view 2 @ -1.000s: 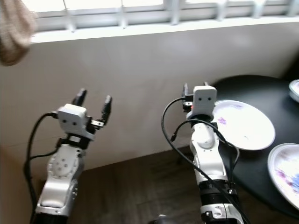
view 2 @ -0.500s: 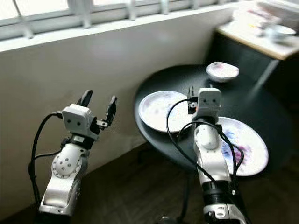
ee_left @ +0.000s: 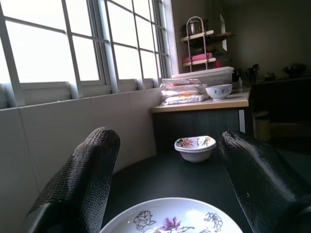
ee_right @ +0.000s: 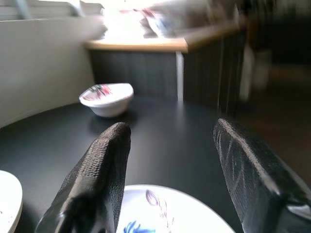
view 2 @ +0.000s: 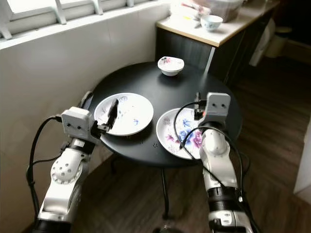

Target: Kitchen organization

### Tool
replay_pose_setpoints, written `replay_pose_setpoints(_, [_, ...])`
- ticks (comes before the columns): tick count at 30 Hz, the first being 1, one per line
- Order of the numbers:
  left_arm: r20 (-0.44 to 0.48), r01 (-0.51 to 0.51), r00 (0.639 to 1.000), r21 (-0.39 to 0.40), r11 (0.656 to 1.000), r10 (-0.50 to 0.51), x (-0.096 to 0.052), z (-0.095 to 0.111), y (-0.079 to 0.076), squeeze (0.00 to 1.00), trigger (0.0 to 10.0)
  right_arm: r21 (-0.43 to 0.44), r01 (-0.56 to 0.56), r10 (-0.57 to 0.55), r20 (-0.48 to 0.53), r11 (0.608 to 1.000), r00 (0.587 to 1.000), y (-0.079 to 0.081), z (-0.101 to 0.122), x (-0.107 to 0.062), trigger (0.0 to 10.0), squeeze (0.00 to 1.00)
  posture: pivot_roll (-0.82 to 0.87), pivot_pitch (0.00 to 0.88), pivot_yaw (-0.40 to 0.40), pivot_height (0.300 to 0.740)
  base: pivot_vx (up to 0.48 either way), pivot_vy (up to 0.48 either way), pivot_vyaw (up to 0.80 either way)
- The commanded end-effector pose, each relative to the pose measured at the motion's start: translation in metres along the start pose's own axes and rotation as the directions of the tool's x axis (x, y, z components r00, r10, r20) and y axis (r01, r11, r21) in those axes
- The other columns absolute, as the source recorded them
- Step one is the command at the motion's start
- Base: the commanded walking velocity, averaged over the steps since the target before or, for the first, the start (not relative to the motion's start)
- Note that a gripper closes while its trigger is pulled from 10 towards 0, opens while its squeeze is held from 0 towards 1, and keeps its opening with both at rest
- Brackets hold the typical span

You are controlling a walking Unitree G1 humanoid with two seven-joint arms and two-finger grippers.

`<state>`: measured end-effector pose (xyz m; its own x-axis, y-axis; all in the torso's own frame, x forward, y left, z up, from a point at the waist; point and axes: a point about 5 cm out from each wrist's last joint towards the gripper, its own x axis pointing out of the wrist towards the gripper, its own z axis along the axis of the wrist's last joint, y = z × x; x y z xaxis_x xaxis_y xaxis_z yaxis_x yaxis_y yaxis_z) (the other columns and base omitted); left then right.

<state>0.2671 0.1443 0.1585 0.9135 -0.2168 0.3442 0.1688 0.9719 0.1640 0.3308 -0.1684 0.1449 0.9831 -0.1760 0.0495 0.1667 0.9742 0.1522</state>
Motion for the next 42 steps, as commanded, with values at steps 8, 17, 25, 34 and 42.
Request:
replay_pose_setpoints(8, [-0.01,0.012,1.0,0.001,1.0,-0.012,0.001,-0.001,-0.001,0.0,10.0,0.052,0.133,-0.126,-0.118,0.99,0.985,-0.018,-0.01,0.003,10.0,0.0,-0.02,0.007,-0.024,0.74,0.0,0.0,0.0])
replay_pose_setpoints(17, [-0.027,0.004,1.0,-0.018,1.0,-0.004,0.0,-0.003,-0.001,0.0,10.0,0.002,0.001,-0.001,-0.183,1.0,0.983,-0.002,-0.017,0.001,10.0,0.0,-0.02,0.008,-0.024,0.74,0.0,0.063,-0.62])
replay_pose_setpoints(25, [-0.021,0.006,1.0,-0.018,1.0,-0.006,0.001,-0.003,-0.002,0.0,10.0,-0.268,-0.28,0.206,-0.274,0.922,0.939,0.021,-0.031,-0.013,10.0,0.0,-0.03,0.008,-0.026,0.74,0.0,0.127,-0.7])
replay_pose_setpoints(34, [-0.026,0.004,1.0,-0.017,1.0,-0.004,0.002,-0.004,-0.003,0.0,10.0,-0.205,-0.411,0.318,-0.37,0.888,0.873,0.027,-0.035,-0.015,10.0,0.0,-0.03,0.002,-0.032,0.74,0.0,0.0,0.0])
replay_pose_setpoints(42, [-0.03,0.004,1.0,-0.015,1.0,-0.004,0.001,-0.005,-0.003,0.0,10.0,-0.086,-0.274,0.222,-0.385,0.958,0.896,0.007,-0.031,-0.007,10.0,0.0,-0.04,0.002,-0.03,0.74,0.0,0.0,0.0])
